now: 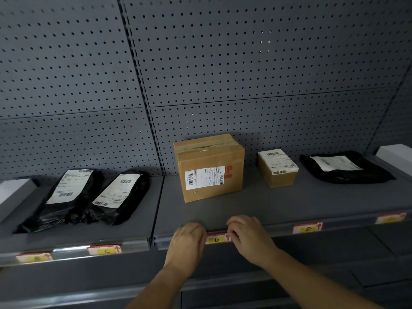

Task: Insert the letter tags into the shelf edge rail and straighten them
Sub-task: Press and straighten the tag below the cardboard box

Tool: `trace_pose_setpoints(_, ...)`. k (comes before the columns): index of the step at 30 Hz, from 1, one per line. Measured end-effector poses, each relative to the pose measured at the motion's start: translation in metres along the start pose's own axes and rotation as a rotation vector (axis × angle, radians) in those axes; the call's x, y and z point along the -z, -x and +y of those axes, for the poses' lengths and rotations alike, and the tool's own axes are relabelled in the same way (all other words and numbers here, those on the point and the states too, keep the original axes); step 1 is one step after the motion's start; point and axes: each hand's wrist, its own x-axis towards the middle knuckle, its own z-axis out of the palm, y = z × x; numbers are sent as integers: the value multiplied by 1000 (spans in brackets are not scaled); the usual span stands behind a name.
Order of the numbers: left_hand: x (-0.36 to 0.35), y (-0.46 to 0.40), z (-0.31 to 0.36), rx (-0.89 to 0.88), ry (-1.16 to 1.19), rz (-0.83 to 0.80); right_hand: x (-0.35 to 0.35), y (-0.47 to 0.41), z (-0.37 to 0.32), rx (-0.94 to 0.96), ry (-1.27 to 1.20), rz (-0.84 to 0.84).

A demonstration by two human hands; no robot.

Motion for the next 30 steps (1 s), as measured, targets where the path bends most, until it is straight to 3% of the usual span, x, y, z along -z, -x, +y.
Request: trace_pose_setpoints(30, 3, -7, 9, 9, -35, -48, 9, 3, 4, 31, -13, -15)
